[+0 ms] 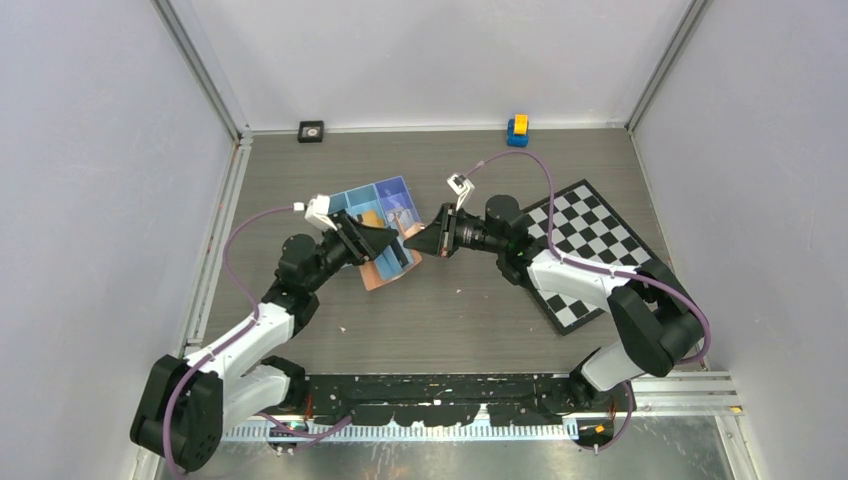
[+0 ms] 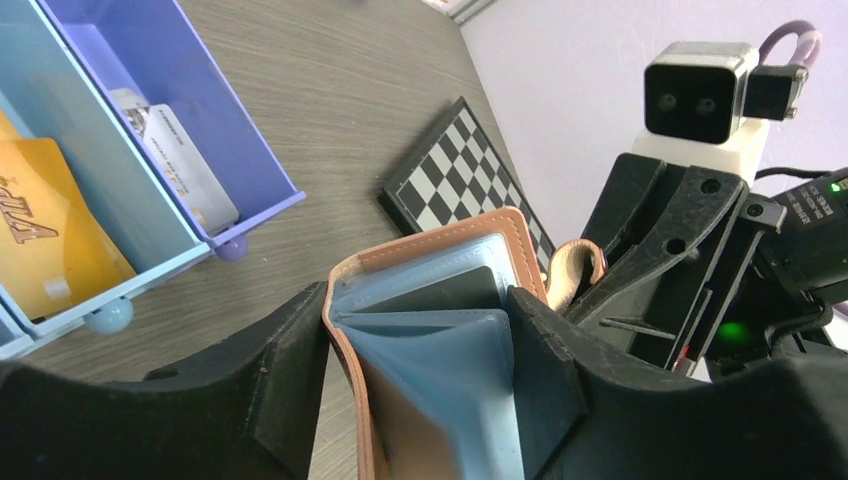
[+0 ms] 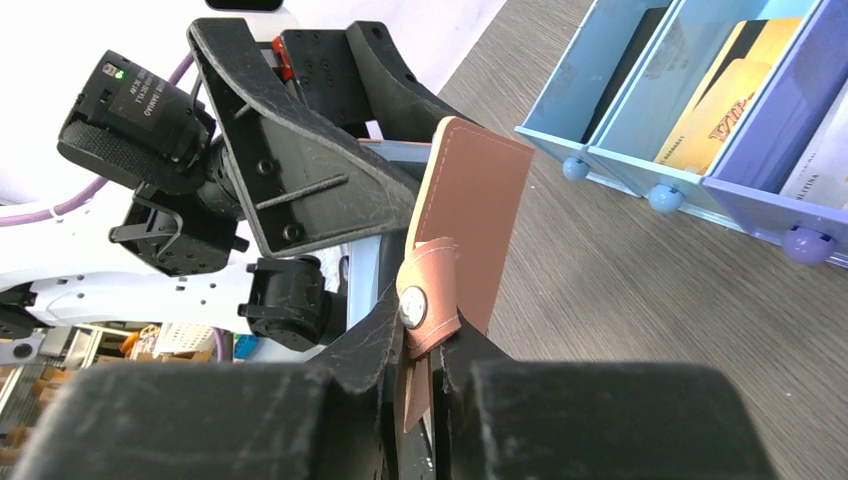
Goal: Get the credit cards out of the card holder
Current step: Remove the credit card from the card holder.
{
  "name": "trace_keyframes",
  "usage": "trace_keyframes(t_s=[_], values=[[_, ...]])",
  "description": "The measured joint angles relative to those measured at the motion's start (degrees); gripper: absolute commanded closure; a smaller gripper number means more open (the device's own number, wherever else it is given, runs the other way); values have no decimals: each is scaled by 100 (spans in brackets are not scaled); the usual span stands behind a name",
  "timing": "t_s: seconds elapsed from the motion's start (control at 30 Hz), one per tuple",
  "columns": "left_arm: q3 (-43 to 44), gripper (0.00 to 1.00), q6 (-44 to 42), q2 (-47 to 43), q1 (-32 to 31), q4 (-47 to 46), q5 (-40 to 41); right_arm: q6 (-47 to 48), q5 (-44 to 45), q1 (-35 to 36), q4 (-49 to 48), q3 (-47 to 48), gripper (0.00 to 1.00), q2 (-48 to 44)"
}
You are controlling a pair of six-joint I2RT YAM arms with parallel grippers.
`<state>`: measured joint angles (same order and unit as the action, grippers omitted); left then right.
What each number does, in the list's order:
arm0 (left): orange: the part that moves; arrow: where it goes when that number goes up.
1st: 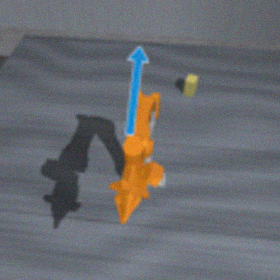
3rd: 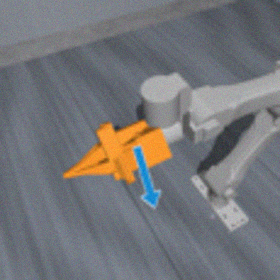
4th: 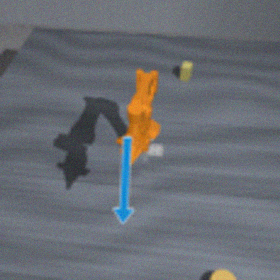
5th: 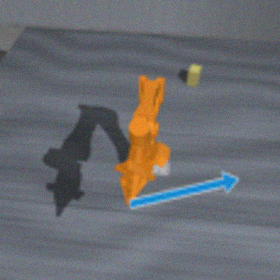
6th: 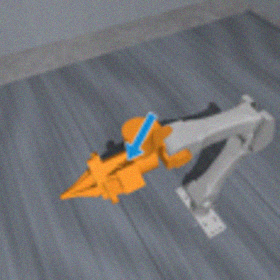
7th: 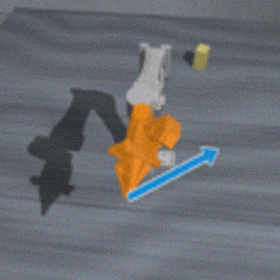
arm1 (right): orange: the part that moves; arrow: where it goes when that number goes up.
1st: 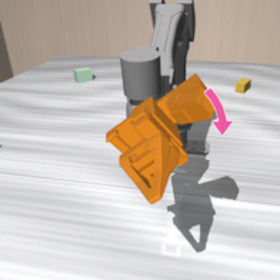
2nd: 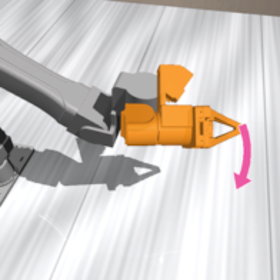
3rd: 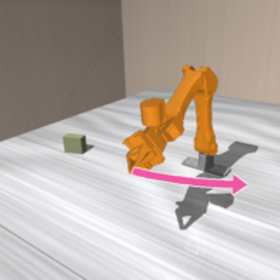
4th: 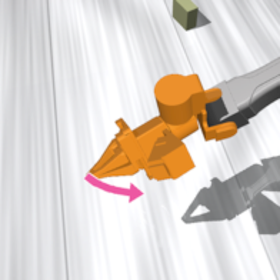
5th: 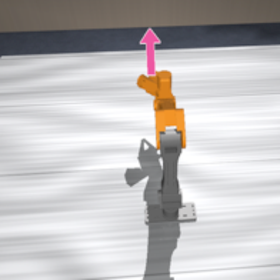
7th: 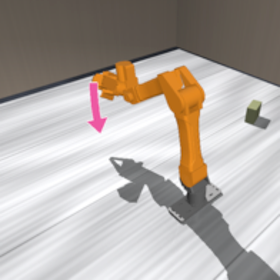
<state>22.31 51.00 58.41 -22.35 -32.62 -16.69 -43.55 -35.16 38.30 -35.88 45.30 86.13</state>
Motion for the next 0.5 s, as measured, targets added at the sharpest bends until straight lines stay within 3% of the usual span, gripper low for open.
trace_keyframes(t_s=[0.17,0.33,0.4,0.5], values=[[0,48,-33,13,42,7,7,57,68,-4,109,0,67,0],[0,49,-118,-105,35,98,22,162,61,87,326,11,47,0],[0,50,-170,-140,35,107,22,184,57,105,389,13,43,0],[0,51,-192,-131,35,129,7,256,59,151,490,26,45,0]])
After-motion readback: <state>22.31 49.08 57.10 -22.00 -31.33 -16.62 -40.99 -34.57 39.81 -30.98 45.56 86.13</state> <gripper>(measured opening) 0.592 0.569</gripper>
